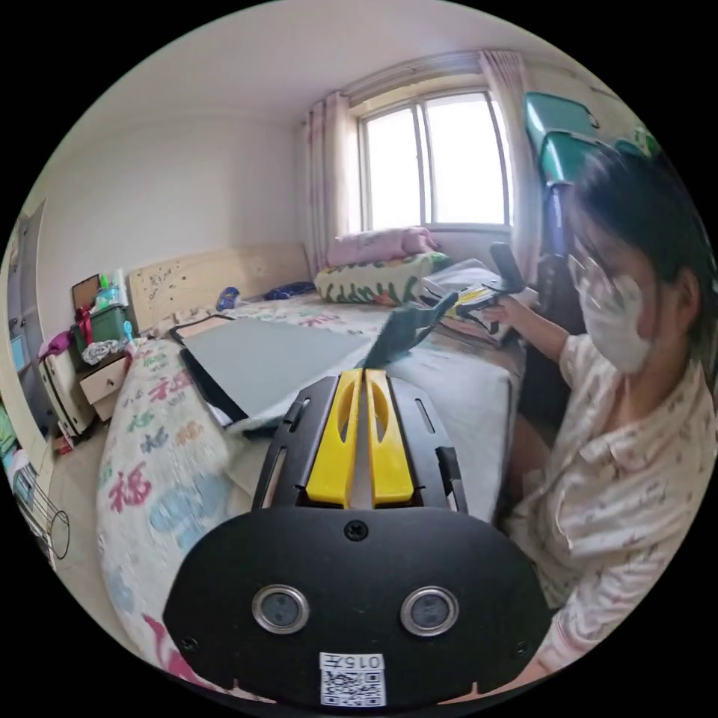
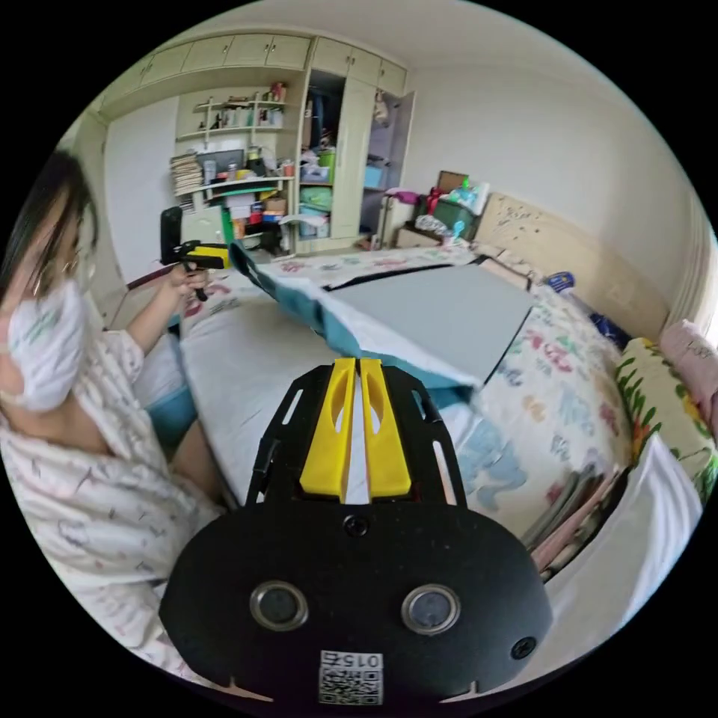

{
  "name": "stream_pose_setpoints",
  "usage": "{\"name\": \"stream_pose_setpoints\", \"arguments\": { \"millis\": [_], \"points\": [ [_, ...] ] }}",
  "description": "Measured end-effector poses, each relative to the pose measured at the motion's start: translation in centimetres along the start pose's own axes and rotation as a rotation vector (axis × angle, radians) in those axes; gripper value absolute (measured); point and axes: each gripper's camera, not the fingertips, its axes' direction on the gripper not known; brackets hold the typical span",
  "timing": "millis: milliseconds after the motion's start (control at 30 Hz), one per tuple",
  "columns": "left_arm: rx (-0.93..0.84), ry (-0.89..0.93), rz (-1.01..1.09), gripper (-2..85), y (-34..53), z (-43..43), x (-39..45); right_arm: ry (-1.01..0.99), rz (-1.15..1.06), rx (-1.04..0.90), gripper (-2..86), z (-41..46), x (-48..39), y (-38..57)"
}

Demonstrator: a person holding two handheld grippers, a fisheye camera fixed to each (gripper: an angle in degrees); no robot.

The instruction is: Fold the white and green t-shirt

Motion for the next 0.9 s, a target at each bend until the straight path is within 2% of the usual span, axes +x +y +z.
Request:
{"name": "stream_pose_setpoints", "arguments": {
  "millis": [100, 167, 300, 400, 500, 600, 667, 733, 833, 900],
  "points": [
    [-0.032, -0.029, -0.014, -0.1, 7.4, -1.9, 5.8, -0.04, -0.028, -0.08, -0.8, -0.2, -3.7, 6.1],
    [-0.047, -0.058, -0.066, -0.1, 9.8, -2.9, 7.3, 0.027, -0.063, -0.157, -0.8, 0.1, -4.9, 8.1],
    [-0.009, -0.064, -0.067, -0.2, 9.8, -6.1, 8.5, 0.117, -0.095, -0.148, -0.8, -2.0, -4.7, 9.0],
    [0.002, -0.096, -0.121, 0.0, 8.5, -8.6, 7.5, 0.076, -0.085, -0.141, 0.0, -4.3, -3.1, 8.9],
    [0.028, -0.126, -0.246, 0.6, 5.9, -10.4, 4.4, -0.036, -0.029, -0.075, 3.4, -7.5, 0.5, 8.5],
    [0.021, -0.159, -0.386, 2.3, 2.1, -10.9, -1.0, -0.237, 0.146, 0.031, 4.9, -10.3, 7.3, 7.7],
    [0.008, -0.131, -0.505, 6.1, -1.3, -9.7, -6.8, -0.338, 0.368, 0.125, 6.8, -10.6, 14.4, 6.8],
    [-0.008, -0.068, -0.573, 9.1, -4.0, -8.0, -11.5, -0.35, 0.492, 0.144, 9.1, -9.8, 19.3, 5.6],
    [-0.029, 0.014, -0.742, 10.1, -7.4, -4.3, -19.7, -0.237, 0.591, 0.092, 12.2, -8.0, 25.2, 2.4],
    [-0.067, -0.003, -0.812, 9.6, -9.3, -2.0, -23.6, -0.171, 0.644, 0.074, 12.5, -6.8, 28.4, 0.7]
  ]
}}
